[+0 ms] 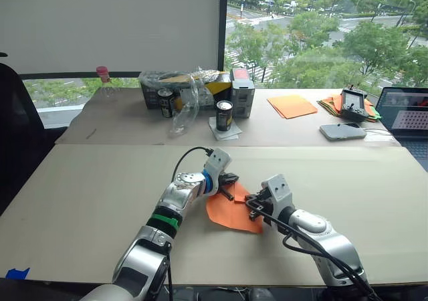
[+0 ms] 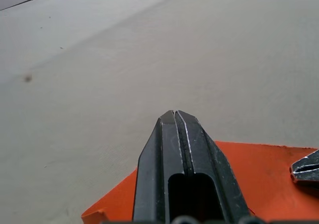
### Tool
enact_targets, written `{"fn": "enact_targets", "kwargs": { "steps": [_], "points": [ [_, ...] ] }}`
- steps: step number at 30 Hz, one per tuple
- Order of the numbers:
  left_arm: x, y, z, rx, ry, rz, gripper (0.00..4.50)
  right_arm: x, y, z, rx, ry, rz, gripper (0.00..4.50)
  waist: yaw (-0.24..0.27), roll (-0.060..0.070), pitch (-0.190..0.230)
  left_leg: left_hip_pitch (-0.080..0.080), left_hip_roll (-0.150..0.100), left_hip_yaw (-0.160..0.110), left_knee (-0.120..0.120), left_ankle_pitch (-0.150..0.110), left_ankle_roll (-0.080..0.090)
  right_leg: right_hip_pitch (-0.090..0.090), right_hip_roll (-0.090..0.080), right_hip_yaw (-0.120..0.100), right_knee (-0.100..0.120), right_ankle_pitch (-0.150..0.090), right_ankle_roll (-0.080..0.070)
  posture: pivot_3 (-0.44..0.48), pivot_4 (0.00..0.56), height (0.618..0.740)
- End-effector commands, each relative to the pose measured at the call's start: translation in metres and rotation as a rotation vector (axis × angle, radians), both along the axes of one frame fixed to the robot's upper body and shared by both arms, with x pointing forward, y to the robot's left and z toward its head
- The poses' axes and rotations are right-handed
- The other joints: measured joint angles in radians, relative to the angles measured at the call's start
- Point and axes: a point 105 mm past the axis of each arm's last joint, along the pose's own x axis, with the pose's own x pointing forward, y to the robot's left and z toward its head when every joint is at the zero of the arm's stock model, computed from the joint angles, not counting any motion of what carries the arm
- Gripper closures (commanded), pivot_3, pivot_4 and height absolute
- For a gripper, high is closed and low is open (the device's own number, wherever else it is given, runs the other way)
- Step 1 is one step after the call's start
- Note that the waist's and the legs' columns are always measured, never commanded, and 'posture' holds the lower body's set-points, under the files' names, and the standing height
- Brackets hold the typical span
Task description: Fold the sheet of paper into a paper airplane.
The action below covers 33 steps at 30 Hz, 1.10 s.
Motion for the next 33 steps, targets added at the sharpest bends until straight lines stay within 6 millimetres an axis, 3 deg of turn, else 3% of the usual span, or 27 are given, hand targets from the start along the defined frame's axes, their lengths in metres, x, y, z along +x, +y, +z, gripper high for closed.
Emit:
{"fn": "enact_targets", "kwargs": {
  "steps": [1, 4, 9, 17, 24, 33],
  "points": [
    [0.010, 0.019, 0.030, -0.087, -0.067, 0.094, 4.50, -0.002, 0.002, -0.021, -0.013, 0.090, 0.001, 4.49, -0.001, 0.000, 0.000, 0.000, 0.000, 0.000, 0.000, 0.000, 0.000, 0.000, 0.000, 0.000, 0.000, 0.000, 0.000, 0.000, 0.150, 0.670],
    [0.017, 0.046, 0.037, -0.062, -0.056, 0.205, 4.50, -0.002, 0.009, -0.025, 0.007, 0.118, 0.010, 4.49, -0.002, 0.000, 0.000, 0.000, 0.000, 0.000, 0.000, 0.000, 0.000, -0.001, 0.000, 0.000, 0.001, 0.000, 0.000, 0.000, 0.150, 0.670],
    [0.015, 0.075, 0.050, -0.094, -0.022, 0.318, 4.50, 0.000, 0.026, -0.031, 0.030, 0.139, 0.028, 4.49, -0.002, 0.000, 0.000, 0.000, 0.000, 0.000, 0.000, 0.000, 0.000, -0.001, 0.000, 0.000, 0.001, 0.000, 0.000, 0.000, 0.150, 0.670],
    [-0.012, 0.068, 0.041, -0.122, 0.062, 0.267, 4.50, 0.003, 0.031, -0.033, 0.028, 0.148, 0.025, 4.49, 0.000, 0.000, 0.000, 0.000, 0.000, 0.000, 0.000, 0.000, -0.001, -0.001, 0.000, 0.000, 0.002, 0.000, 0.000, 0.000, 0.150, 0.670],
    [-0.025, 0.054, 0.040, -0.161, 0.096, 0.225, 2.38, 0.001, 0.037, -0.035, 0.028, 0.156, 0.035, 4.50, -0.002, 0.000, 0.000, 0.000, 0.000, 0.000, 0.000, 0.000, -0.001, -0.001, 0.001, 0.000, 0.002, 0.000, 0.000, 0.000, 0.150, 0.670],
    [-0.023, 0.051, 0.040, -0.170, 0.106, 0.230, 2.38, 0.000, 0.034, -0.036, 0.022, 0.156, 0.030, 4.50, -0.001, 0.000, 0.000, 0.001, 0.000, 0.000, -0.001, 0.000, -0.001, -0.001, 0.001, 0.001, 0.002, 0.000, 0.000, 0.000, 0.150, 0.670]
  ]
}}
